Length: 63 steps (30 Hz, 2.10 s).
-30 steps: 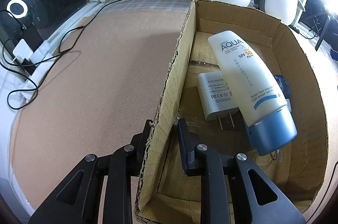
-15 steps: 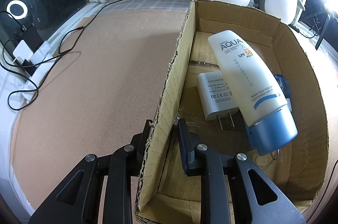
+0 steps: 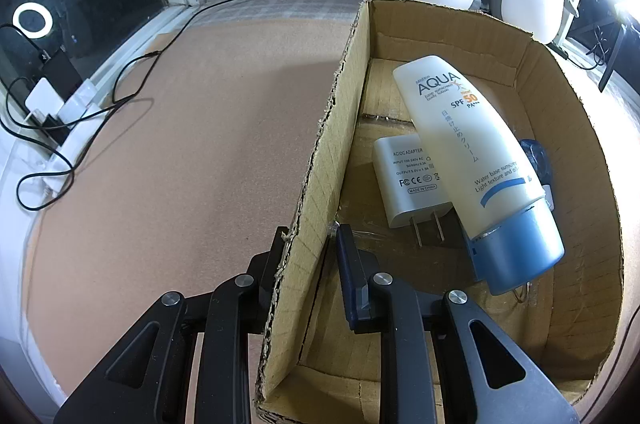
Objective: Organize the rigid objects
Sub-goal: 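Move the right gripper back to the blue round cap, then grasp the blue round cap with the right gripper, then carry the blue cap into the box and open the right gripper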
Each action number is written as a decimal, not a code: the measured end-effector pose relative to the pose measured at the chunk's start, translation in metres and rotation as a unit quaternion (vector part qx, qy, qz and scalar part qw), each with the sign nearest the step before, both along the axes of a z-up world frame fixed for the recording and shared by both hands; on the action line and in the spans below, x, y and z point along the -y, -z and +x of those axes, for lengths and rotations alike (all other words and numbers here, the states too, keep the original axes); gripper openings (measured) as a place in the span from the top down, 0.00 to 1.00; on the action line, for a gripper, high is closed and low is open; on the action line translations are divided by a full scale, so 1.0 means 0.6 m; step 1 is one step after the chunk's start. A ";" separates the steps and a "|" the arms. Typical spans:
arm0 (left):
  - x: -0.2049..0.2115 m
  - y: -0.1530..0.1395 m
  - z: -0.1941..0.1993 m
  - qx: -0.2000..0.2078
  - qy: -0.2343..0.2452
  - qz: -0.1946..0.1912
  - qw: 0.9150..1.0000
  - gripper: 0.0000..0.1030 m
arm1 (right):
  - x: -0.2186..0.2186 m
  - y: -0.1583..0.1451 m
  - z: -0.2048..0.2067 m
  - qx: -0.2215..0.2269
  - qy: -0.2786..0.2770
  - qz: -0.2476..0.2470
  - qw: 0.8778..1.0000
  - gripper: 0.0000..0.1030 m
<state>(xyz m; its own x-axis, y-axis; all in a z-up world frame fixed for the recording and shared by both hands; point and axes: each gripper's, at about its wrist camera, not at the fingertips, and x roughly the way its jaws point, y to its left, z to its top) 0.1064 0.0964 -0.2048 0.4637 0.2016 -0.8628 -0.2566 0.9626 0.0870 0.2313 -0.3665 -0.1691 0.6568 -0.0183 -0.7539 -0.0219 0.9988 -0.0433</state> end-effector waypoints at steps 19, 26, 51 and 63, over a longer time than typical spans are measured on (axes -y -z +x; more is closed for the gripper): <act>0.000 0.000 0.001 0.000 0.000 0.000 1.000 0.80 | 0.059 0.061 0.062 -0.051 0.016 0.001 0.999 0.38; -0.001 0.000 0.000 0.000 0.000 0.000 1.000 0.80 | 0.059 0.065 0.059 -0.053 0.015 -0.005 0.998 0.41; -0.001 0.004 0.000 0.001 -0.001 -0.003 1.000 0.80 | -0.058 -0.015 -0.005 -0.008 -0.057 0.036 0.998 0.55; -0.001 0.003 0.000 0.005 -0.003 -0.009 1.000 0.81 | -0.263 -0.077 -0.057 0.005 -0.183 0.053 0.982 0.55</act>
